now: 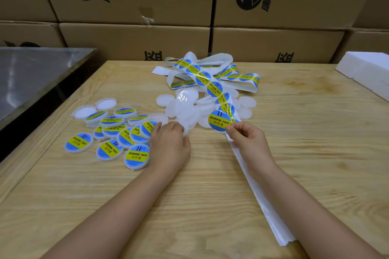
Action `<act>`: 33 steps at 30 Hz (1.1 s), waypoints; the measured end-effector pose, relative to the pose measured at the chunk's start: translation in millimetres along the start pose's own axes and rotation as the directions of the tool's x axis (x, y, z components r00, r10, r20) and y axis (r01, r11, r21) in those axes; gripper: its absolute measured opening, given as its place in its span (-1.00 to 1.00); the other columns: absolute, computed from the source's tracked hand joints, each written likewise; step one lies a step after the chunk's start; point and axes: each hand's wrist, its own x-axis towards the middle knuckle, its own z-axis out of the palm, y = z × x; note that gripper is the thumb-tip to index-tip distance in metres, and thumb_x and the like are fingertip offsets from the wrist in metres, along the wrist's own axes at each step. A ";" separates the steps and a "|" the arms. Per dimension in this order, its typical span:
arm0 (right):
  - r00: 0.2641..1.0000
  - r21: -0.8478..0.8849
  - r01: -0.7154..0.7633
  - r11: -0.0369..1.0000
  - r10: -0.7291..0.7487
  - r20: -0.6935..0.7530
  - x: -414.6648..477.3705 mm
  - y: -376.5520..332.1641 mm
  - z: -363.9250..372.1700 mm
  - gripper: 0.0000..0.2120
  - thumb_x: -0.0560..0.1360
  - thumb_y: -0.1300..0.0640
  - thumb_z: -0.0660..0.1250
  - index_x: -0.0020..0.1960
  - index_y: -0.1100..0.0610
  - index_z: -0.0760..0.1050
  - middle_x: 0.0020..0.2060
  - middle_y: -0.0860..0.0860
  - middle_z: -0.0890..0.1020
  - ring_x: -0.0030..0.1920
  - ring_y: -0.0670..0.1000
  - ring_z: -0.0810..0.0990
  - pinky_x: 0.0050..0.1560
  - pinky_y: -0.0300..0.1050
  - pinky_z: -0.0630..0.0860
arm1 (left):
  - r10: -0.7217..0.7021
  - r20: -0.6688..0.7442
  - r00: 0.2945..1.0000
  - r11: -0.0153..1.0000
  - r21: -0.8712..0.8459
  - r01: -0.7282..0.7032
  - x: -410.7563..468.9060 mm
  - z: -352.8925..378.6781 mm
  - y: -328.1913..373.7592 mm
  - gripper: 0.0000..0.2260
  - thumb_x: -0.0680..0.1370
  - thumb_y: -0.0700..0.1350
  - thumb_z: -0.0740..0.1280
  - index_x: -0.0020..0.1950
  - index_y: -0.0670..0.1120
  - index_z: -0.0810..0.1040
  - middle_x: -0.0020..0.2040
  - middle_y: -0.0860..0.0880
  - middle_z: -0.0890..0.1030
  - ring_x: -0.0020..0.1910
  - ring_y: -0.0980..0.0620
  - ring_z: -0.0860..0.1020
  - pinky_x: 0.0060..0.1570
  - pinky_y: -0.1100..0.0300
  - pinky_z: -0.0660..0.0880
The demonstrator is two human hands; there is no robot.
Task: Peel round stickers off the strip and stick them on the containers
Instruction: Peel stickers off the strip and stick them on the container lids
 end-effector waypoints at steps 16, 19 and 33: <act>0.964 -0.019 0.220 0.975 -0.214 0.158 -10.9 -5.6 4.6 -0.62 0.44 0.26 0.31 0.15 -0.09 0.35 0.02 -0.05 0.60 -0.21 -0.16 0.50 -0.06 -0.19 0.45 | 0.251 -0.045 0.967 0.684 -0.699 -0.210 -16.0 -15.5 16.7 -0.95 0.53 -0.16 0.20 -0.05 -0.06 0.44 -0.14 0.17 0.55 -0.15 0.25 0.50 -0.12 0.44 0.37; 0.944 -0.063 0.273 0.960 -0.255 0.211 -12.5 -7.6 4.7 -0.59 0.41 0.23 0.33 0.16 -0.09 0.34 -0.11 -0.10 0.64 -0.36 -0.11 0.35 -0.23 -0.28 0.37 | 0.221 -0.026 0.975 0.698 -0.694 -0.177 -14.7 -13.0 13.4 -0.91 0.54 -0.13 0.15 -0.04 -0.03 0.44 -0.24 0.22 0.49 -0.24 0.31 0.44 -0.24 0.45 0.31; 0.976 0.121 0.084 0.989 -0.107 0.192 -16.8 -8.1 10.1 -0.43 0.50 0.44 0.25 0.35 0.01 0.15 -0.23 0.05 0.56 -0.41 0.04 0.62 -0.36 -0.11 0.59 | 0.134 0.406 0.904 0.126 -0.912 0.391 -6.2 -21.1 12.9 -0.76 0.59 -0.30 0.13 0.20 -0.28 0.49 -0.06 -0.19 0.66 -0.08 -0.11 0.65 -0.02 0.04 0.60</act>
